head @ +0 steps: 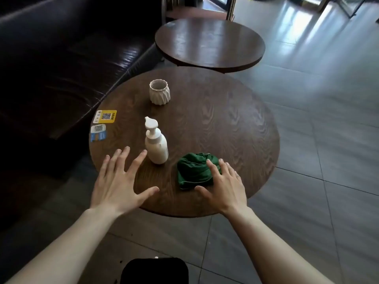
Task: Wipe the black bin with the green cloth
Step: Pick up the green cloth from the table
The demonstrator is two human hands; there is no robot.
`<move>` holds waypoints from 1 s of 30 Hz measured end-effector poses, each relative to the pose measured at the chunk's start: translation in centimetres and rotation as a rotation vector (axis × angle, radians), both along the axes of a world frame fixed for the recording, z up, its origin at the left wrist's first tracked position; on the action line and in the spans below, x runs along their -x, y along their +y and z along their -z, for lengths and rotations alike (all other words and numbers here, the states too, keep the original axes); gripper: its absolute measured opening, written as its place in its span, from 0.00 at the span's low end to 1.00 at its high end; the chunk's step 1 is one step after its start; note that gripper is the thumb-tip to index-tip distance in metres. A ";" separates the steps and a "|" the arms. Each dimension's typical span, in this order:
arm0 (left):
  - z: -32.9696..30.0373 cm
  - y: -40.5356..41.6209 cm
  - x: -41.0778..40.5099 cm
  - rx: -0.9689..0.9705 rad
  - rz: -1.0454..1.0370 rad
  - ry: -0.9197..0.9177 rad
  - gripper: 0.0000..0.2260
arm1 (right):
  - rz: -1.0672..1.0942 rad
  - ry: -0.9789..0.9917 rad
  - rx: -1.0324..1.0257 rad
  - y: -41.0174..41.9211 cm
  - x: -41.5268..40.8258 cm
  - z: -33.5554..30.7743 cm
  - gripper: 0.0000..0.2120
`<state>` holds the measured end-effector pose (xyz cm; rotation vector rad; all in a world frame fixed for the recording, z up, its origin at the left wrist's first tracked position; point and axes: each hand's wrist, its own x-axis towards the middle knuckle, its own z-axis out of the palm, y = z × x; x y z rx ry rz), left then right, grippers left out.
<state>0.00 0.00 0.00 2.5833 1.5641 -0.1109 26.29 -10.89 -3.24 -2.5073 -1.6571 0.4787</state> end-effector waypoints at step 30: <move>12.5 -1.4 -7.3 0.150 0.155 -0.279 0.44 | -0.148 0.052 -0.195 4.1 0.2 7.2 0.28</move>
